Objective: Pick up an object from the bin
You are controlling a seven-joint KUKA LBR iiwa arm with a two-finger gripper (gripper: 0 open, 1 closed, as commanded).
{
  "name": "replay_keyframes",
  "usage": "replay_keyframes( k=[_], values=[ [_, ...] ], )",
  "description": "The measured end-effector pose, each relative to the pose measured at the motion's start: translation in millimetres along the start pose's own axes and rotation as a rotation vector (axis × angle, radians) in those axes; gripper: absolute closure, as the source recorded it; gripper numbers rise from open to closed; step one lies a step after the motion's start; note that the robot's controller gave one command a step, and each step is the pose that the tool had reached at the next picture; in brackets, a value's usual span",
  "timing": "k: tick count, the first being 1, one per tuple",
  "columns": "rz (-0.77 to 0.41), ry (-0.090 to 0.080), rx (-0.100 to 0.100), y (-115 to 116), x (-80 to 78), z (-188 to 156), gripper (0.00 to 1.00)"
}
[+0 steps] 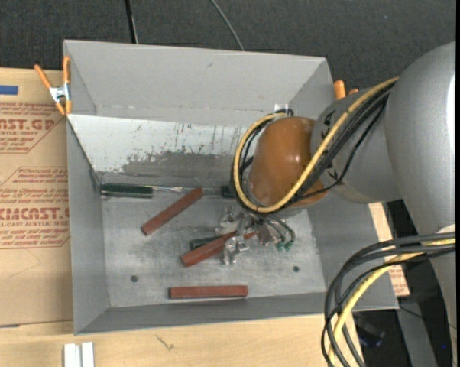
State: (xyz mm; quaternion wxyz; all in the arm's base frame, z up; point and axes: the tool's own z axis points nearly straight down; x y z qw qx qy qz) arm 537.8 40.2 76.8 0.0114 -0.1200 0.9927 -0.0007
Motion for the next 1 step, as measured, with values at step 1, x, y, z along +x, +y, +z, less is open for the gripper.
replay_keyframes(
  k=[1],
  values=[
    [-0.005,0.020,-0.004,-15.8,-5.9,-137.1,1.00]
  ],
)
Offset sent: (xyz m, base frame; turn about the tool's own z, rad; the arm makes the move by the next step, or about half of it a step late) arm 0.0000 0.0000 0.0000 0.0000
